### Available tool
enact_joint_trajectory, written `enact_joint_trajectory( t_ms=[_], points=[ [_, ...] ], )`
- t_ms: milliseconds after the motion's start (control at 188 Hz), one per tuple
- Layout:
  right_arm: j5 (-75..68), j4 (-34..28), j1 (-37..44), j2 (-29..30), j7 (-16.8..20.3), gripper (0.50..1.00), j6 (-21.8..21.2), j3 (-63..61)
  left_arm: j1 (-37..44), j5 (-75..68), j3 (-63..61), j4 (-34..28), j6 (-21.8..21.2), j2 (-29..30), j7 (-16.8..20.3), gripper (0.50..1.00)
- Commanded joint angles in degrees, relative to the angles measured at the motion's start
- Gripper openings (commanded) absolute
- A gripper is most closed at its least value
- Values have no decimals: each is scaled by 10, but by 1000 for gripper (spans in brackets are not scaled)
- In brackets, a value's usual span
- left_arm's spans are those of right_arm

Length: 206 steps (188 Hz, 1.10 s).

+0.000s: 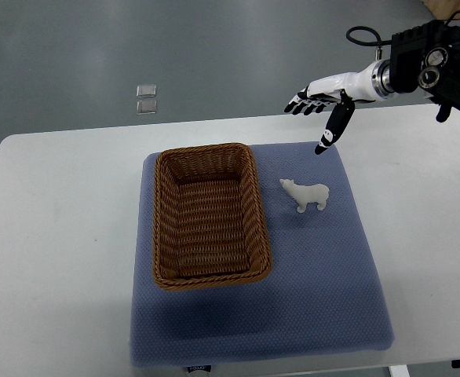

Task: Place white bear in brown basket with right hand
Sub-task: 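Raise the right hand and swing it over toward the white bear figurine, then lower the right hand onto the white bear and close fingers around it, then lift the held bear with the right hand toward the brown basket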

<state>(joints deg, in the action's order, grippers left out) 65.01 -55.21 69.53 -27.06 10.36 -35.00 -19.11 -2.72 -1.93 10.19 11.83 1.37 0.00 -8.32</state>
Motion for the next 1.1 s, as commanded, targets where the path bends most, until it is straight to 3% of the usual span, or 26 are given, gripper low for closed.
enact_joint_trajectory(
  t_ms=[0, 229, 474, 815, 906, 1092],
  points=[
    [-4, -8, -15, 0, 10, 928, 0, -5, 0, 0, 0, 0, 0, 0, -1, 1000],
    [-10, -13, -48, 4, 10, 926, 1, -11, 0, 0, 1, 1, 0, 0, -1, 1000],
    [-11, -27, -92, 18, 10, 917, 47, -10, 0, 0, 1, 3, 0, 0, -1, 1000],
    [-5, -26, -131, 25, 4, 860, 78, -9, 0, 0, 0, 3, 0, 0, -1, 1000],
    [-4, -26, -135, 26, 4, 809, 78, -9, 0, 0, 0, 2, 0, 0, -1, 1000],
    [-1, -26, -142, 28, -1, 641, 93, -4, 1, 0, 0, 2, 0, 0, -1, 1000]
  ],
)
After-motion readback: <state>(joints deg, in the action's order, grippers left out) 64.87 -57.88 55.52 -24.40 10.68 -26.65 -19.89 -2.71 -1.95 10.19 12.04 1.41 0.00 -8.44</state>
